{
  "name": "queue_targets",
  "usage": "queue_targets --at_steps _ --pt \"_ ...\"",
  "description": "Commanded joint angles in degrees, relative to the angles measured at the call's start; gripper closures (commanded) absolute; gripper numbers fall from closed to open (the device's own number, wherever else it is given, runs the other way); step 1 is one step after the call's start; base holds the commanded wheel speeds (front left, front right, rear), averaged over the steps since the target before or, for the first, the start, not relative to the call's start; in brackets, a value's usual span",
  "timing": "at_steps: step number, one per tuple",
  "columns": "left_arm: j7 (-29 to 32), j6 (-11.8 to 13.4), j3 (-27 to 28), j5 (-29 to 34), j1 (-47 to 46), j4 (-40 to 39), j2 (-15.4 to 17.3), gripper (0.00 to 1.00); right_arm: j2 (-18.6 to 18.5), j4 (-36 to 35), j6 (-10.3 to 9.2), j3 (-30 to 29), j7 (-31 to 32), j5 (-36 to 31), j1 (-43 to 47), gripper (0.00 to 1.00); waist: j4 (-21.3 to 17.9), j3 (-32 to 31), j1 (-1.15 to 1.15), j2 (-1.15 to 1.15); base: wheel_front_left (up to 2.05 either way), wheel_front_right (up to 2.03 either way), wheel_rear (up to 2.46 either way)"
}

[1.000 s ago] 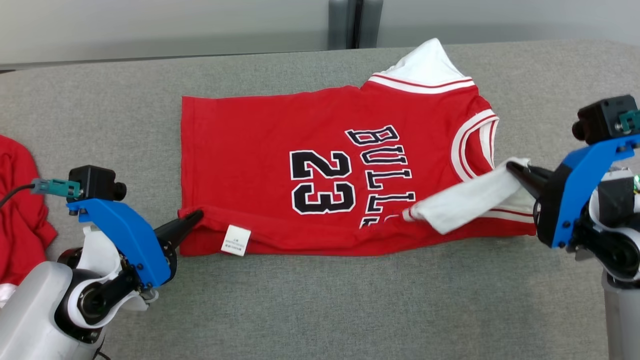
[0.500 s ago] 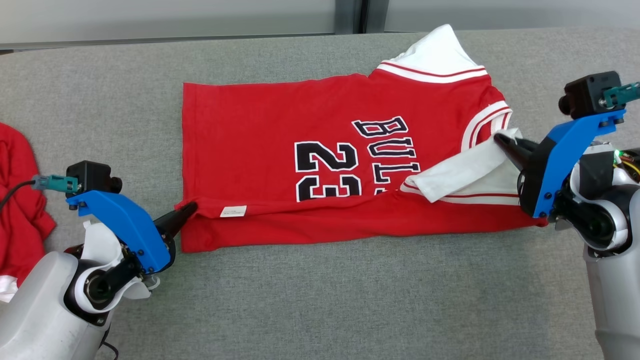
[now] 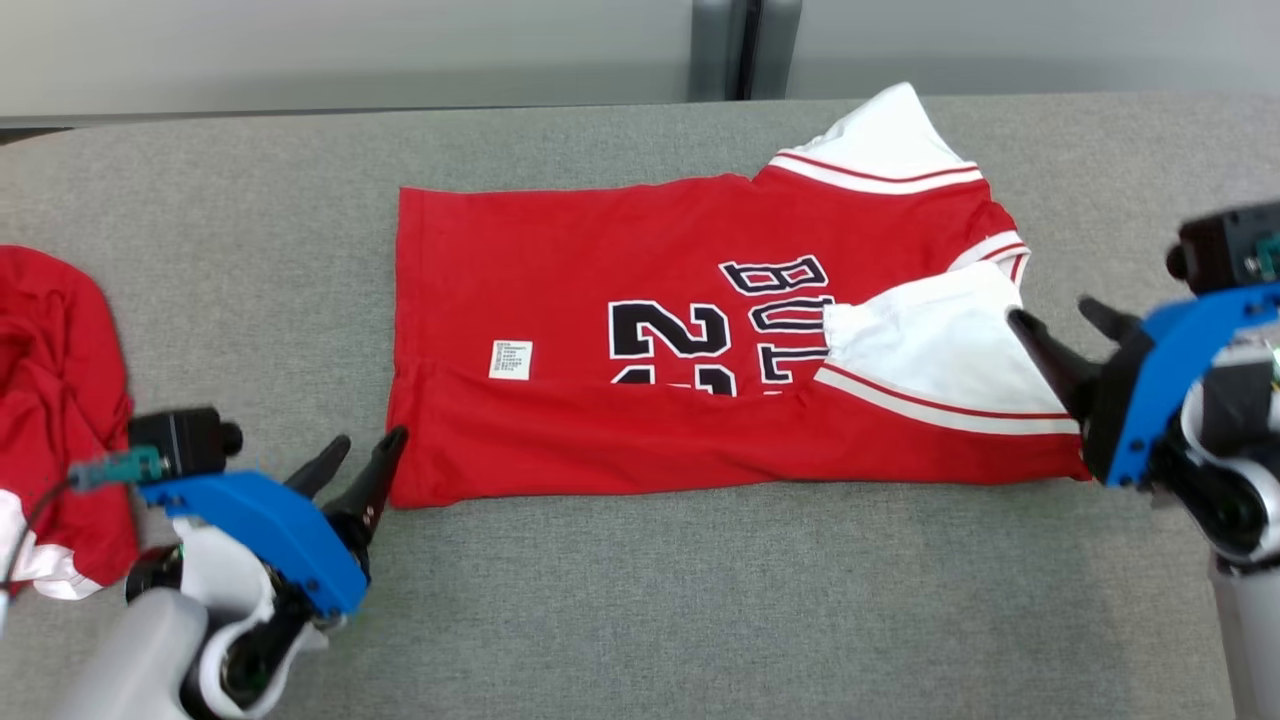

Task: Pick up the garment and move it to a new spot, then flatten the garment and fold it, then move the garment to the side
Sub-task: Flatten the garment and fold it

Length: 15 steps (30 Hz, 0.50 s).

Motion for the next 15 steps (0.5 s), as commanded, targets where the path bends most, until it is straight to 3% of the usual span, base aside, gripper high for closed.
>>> queue_targets --at_steps 1,7,15 --pt "-2.18 1.21 -0.28 1.75 2.06 -0.69 -0.27 0.0 0.39 -1.34 0.03 -1.35 0.13 -0.97 2.49 0.0 0.28 -0.52 0.0 0.0 0.0 0.0 0.0" --pt "-8.77 5.2 -0.92 5.66 5.14 -0.67 -2.87 0.0 4.06 -4.67 0.03 -5.8 -0.92 -4.75 9.25 0.0 0.44 -1.3 0.0 0.0 0.0 0.0 0.0" --pt "-11.83 8.07 -4.12 11.11 2.51 3.31 -5.38 0.0 8.68 -4.4 0.03 -8.96 -4.65 -13.06 12.17 0.0 -0.03 -0.71 0.0 0.0 0.0 0.0 0.0"
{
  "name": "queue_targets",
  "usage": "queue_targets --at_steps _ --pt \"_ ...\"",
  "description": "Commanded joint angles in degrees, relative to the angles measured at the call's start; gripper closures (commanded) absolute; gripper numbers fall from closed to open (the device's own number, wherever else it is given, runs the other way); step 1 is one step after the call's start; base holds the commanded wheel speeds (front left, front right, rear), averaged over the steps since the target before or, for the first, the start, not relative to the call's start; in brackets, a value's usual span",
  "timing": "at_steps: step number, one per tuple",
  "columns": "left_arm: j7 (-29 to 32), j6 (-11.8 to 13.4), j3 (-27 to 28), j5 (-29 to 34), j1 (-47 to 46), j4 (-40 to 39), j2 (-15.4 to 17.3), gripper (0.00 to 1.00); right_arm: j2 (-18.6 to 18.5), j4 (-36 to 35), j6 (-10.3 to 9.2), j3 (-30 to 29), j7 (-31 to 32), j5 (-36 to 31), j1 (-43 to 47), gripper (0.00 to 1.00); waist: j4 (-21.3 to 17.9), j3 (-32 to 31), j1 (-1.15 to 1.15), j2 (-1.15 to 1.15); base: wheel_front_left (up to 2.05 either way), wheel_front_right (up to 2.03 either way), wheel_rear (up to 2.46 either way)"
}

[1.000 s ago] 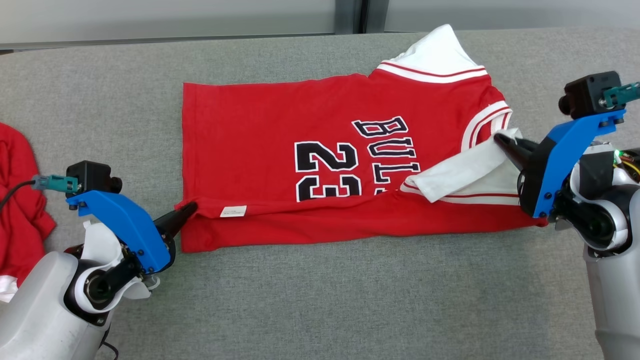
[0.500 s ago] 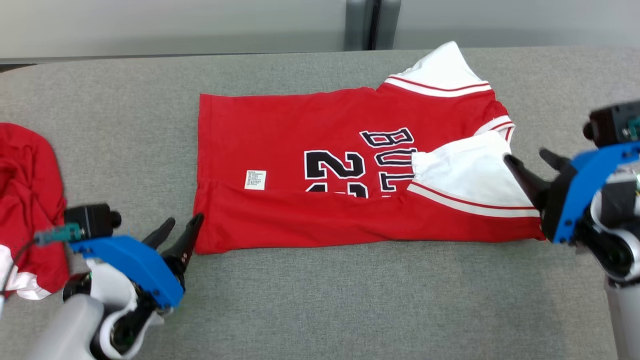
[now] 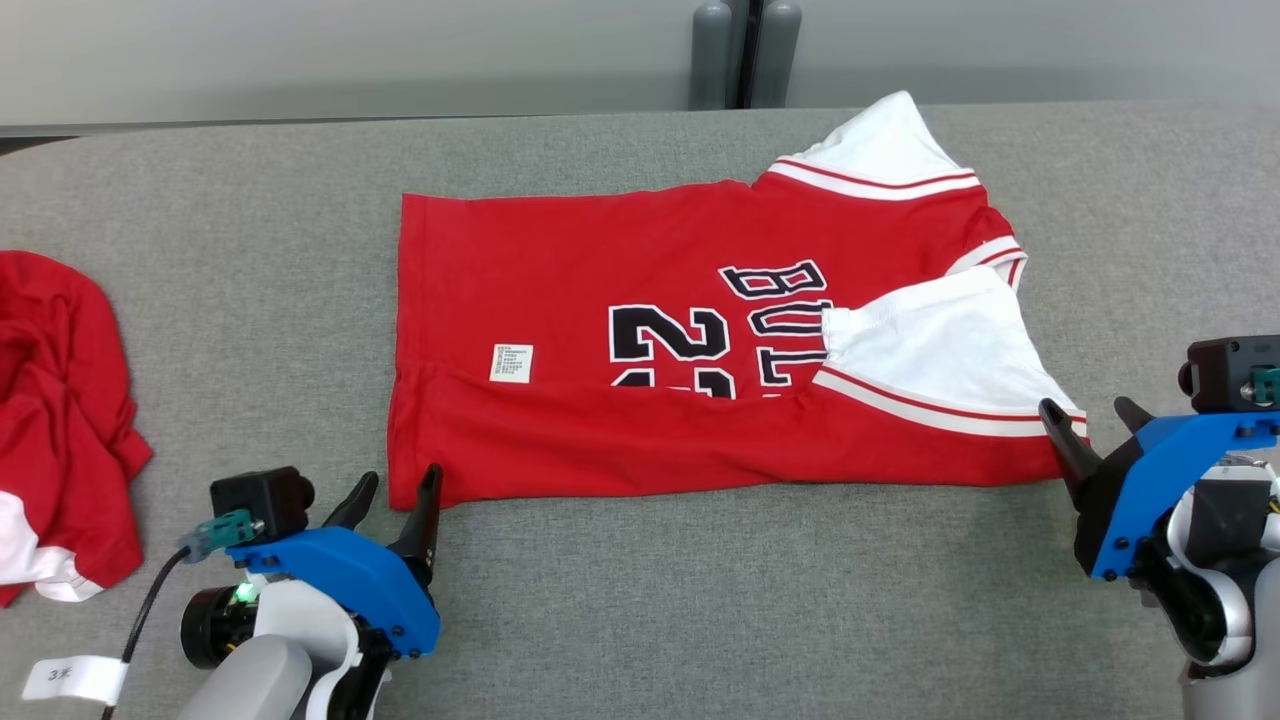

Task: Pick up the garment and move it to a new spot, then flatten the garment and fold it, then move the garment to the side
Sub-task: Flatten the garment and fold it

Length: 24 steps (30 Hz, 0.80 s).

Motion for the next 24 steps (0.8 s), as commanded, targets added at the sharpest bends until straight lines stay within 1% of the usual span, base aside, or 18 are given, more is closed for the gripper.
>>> queue_targets --at_steps 1,5,7,13,19,20,21,22,23,24 --pt "-0.31 0.5 -0.15 0.46 -1.23 0.52 -0.04 0.0 0.28 0.25 0.03 -0.23 -0.57 -0.51 0.6 0.0 -0.12 0.23 0.0 0.0 0.0 0.0 0.0" --pt "-0.77 2.11 -1.49 2.85 -2.93 3.65 -0.8 0.0 1.98 2.77 0.02 -1.41 -1.87 -2.9 -0.62 0.0 -0.55 0.98 0.0 0.0 0.0 0.0 0.0" --pt "-0.54 2.42 -1.94 3.05 -3.5 5.12 -1.45 0.0 2.46 4.71 0.03 -2.05 -2.32 -3.35 -1.58 0.0 -0.59 1.4 0.0 0.0 0.0 0.0 0.0" --pt "0.49 1.92 -3.37 3.57 -4.17 8.74 -2.37 0.0 3.13 10.68 0.03 -3.07 -2.06 -4.68 -3.09 0.0 -0.05 2.46 0.0 0.0 0.0 0.0 0.0" --pt "2.18 0.57 -4.6 2.52 -3.9 11.96 -3.54 0.0 3.46 14.21 0.04 -1.86 0.42 -2.82 -2.37 0.0 0.26 2.98 0.0 0.0 0.0 0.0 0.0" --pt "2.71 0.08 -4.97 2.31 -3.88 12.46 -3.85 0.0 3.54 14.25 0.04 -1.46 0.64 -2.61 -2.1 0.09 0.26 3.0 0.0 0.0 0.0 0.0 0.0" --pt "2.93 -0.54 -5.29 2.09 -3.89 12.85 -4.1 0.32 3.62 14.14 0.08 -1.19 0.81 -2.38 -1.89 0.54 0.24 3.01 0.0 0.0 0.0 0.0 0.0" --pt "3.18 -1.03 -5.47 1.88 -3.92 13.3 -4.31 0.76 3.63 13.93 0.08 -1.07 0.58 -2.07 -1.76 0.97 0.2 3.0 0.0 0.0 0.0 0.0 0.0" --pt "3.71 -1.58 -5.82 1.74 -3.9 13.75 -4.55 1.0 3.63 13.67 0.08 -0.98 0.2 -2.14 -1.64 1.0 0.15 2.95 0.0 0.0 0.0 0.0 0.0" --pt "3.77 -1.91 -6.1 1.62 -3.9 14.11 -4.78 1.0 3.6 13.3 0.08 -0.96 -0.21 -2.44 -1.48 1.0 0.1 2.84 0.0 0.0 0.0 0.0 0.0"
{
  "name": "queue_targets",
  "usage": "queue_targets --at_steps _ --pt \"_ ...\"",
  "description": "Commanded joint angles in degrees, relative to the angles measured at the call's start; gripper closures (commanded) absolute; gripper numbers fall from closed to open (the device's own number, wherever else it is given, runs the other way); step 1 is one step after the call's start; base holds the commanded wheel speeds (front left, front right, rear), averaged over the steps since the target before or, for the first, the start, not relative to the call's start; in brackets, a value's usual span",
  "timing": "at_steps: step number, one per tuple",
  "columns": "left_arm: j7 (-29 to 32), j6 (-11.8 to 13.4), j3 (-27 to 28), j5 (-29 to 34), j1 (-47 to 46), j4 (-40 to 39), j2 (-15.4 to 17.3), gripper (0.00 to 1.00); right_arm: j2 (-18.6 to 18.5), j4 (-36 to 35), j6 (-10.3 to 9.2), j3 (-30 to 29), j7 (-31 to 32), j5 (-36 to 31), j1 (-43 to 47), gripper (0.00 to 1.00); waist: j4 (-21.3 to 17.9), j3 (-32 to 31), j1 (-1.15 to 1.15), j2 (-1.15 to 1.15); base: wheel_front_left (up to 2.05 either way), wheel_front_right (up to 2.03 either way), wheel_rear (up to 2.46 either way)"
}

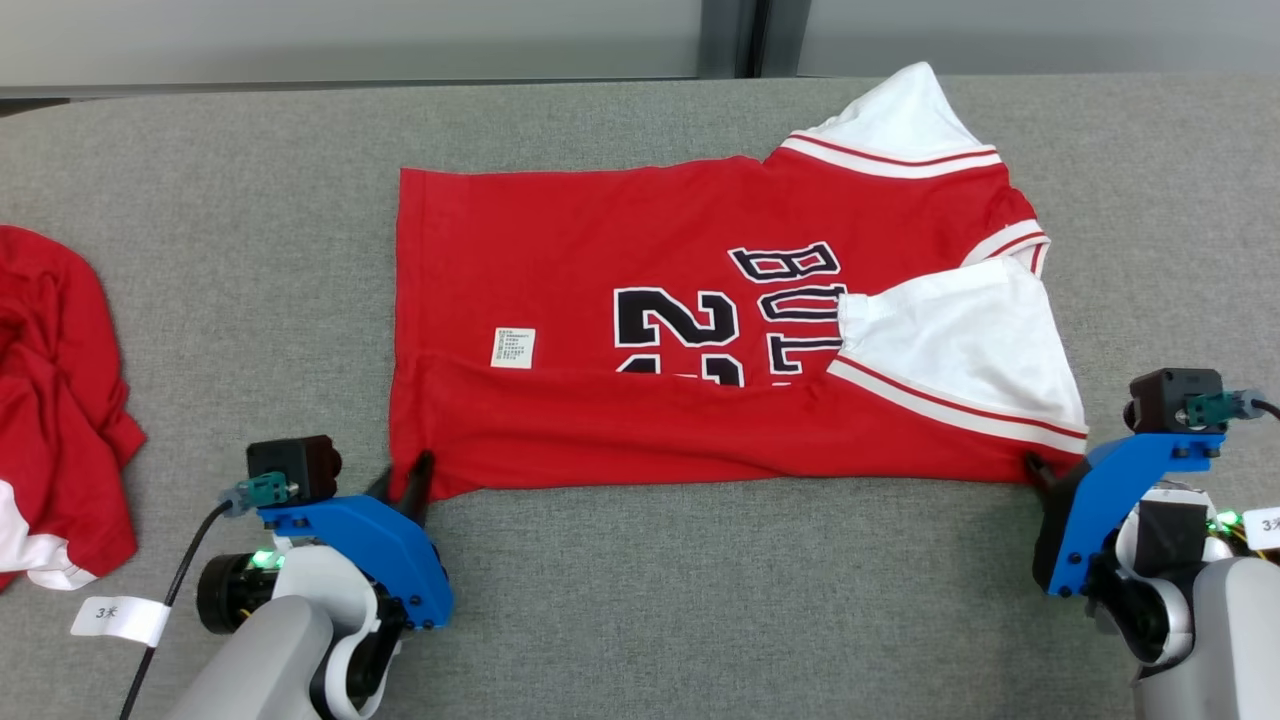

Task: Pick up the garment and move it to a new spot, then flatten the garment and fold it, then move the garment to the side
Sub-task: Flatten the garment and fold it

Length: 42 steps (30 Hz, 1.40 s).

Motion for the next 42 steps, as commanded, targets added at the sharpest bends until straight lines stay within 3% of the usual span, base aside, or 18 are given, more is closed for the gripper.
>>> queue_targets --at_steps 1,8,13,21,30,31,32,33,42 --pt "2.26 -0.44 -2.36 -0.72 2.86 2.6 -1.67 1.0 0.49 0.07 0.13 0.17 -0.41 -0.2 1.15 1.0 -0.1 -0.2 0.01 0.0 0.0 0.0 0.0" --pt "-1.15 -1.83 -1.5 -0.99 3.43 2.66 -1.39 1.0 0.23 -4.85 0.09 -0.6 -2.18 -1.16 3.33 1.0 -0.2 -2.37 0.01 0.0 0.0 0.0 0.0" --pt "-1.39 -1.19 -0.57 -1.34 6.37 -1.55 1.72 1.0 0.25 -11.5 0.09 -1.12 -0.08 -0.53 8.01 1.0 -0.29 -4.44 0.01 0.0 0.0 0.0 0.0" --pt "3.77 3.73 -0.97 -1.67 15.5 -14.75 9.43 1.0 0.19 -20.6 0.07 -2.75 5.45 1.89 17.55 1.0 -0.4 -5.8 0.01 0.0 0.0 0.0 0.0" --pt "7.22 8.99 -0.28 -1.94 21.66 -25.8 14.52 1.0 0.17 -22.42 0.06 -3.62 8.4 6.76 25.13 1.0 0.2 -6.28 0.01 0.0 0.0 0.0 0.0" --pt "7.29 9.27 -0.23 -1.85 21.86 -26.18 14.63 0.89 0.17 -22.13 0.06 -3.42 8.47 7.19 25.36 0.83 0.16 -6.37 0.01 0.0 0.0 0.0 0.0" --pt "7.39 9.61 -0.22 -1.81 22.06 -26.42 14.78 0.53 0.17 -21.79 0.06 -3.34 8.53 7.72 25.58 0.12 0.09 -6.48 0.01 0.0 0.0 0.0 0.0" --pt "7.43 9.91 -0.26 -1.61 22.13 -26.56 15.01 0.0 0.17 -21.59 0.06 -3.32 8.65 8.01 25.7 0.0 0.02 -6.59 0.01 0.0 0.0 0.0 0.0" --pt "8.69 10.15 1.69 -2.25 17.94 -30.35 16.16 0.0 0.26 -26.38 0.1 -1.33 11.58 4.78 20.21 0.0 -0.54 -6.75 0.01 0.0 0.0 0.0 0.0"
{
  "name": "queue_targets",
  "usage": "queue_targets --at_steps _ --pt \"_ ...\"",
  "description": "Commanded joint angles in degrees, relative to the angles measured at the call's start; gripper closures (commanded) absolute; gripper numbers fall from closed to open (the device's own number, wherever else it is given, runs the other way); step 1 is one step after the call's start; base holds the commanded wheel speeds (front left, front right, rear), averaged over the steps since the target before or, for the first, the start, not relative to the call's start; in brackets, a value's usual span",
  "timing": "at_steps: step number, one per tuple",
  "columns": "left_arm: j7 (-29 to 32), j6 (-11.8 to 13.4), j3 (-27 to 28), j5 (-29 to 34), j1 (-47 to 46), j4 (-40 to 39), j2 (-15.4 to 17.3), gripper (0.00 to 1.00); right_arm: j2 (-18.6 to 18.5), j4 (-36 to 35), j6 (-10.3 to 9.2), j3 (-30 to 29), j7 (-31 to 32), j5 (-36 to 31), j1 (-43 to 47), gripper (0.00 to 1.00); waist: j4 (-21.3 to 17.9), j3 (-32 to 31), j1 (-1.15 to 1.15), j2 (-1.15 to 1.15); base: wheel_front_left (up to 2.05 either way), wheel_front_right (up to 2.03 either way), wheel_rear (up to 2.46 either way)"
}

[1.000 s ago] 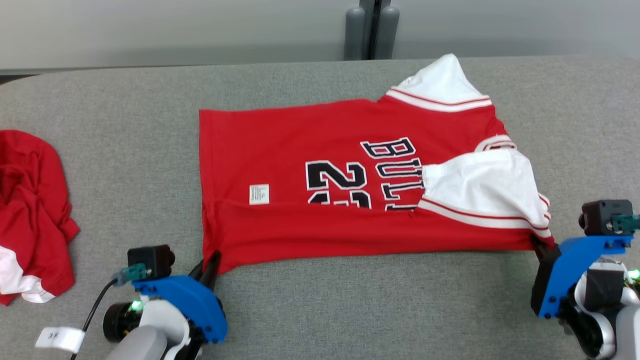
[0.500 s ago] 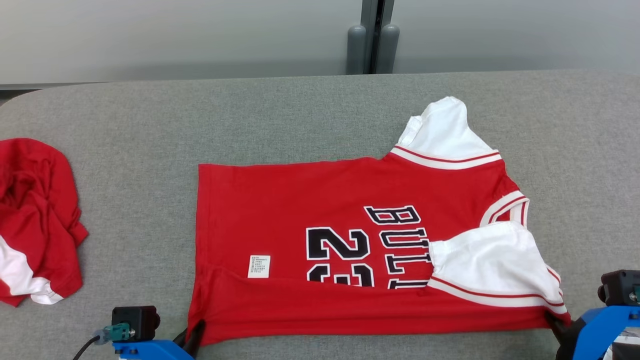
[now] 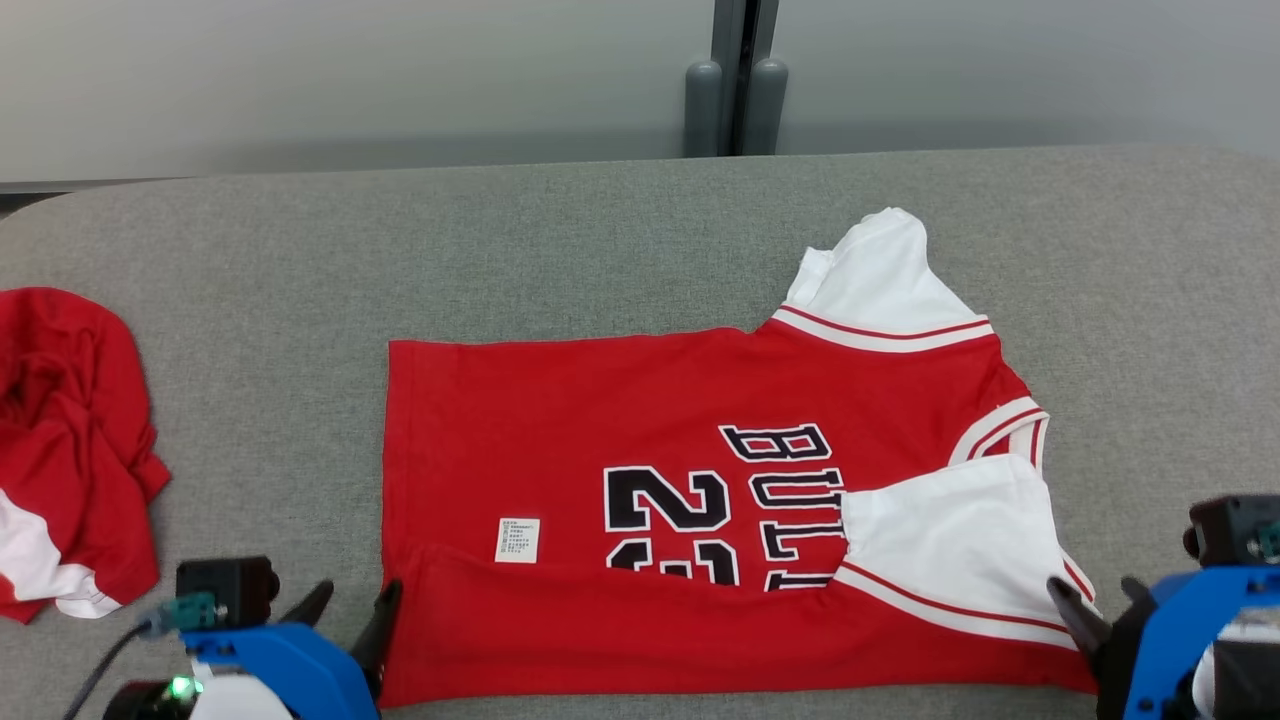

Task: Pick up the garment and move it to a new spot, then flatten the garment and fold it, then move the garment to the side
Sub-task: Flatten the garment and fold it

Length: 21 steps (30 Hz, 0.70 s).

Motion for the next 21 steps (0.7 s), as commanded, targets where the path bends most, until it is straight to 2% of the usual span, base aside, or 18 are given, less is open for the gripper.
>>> queue_targets --at_steps 1,5,9,14,21 --pt "0.89 -0.25 0.62 0.46 -2.7 -0.69 1.05 0.0 -0.16 -1.73 0.03 0.56 0.97 -1.62 -2.99 0.0 -0.09 0.14 0.0 0.0 0.0 0.0 0.0" --pt "3.68 -1.63 0.89 0.81 -7.68 -1.24 2.11 0.0 -1.45 -2.95 0.03 1.65 2.81 -2.72 -9.04 0.0 -0.28 0.72 0.0 0.0 0.0 0.0 0.0" --pt "7.47 -3.72 -0.68 4.23 -17.34 3.61 2.86 0.0 -4.33 2.22 0.02 4.23 2.83 -1.57 -21.25 0.0 -0.81 2.88 0.0 0.0 0.0 0.0 0.0" --pt "7.21 -5.79 -2.03 6.1 -25.5 12.2 -1.25 0.0 -5.51 8.97 0.02 7.47 0.41 -0.91 -30.39 0.0 -1.21 5.94 0.0 0.0 0.0 0.0 0.0" --pt "3.45 -9.12 -2.04 5.84 -32.56 24.33 -7.02 0.0 -8.27 12.86 0.02 11.93 -2.73 -1.04 -36.37 0.0 -2.08 9.8 0.0 0.0 0.0 0.0 0.0"
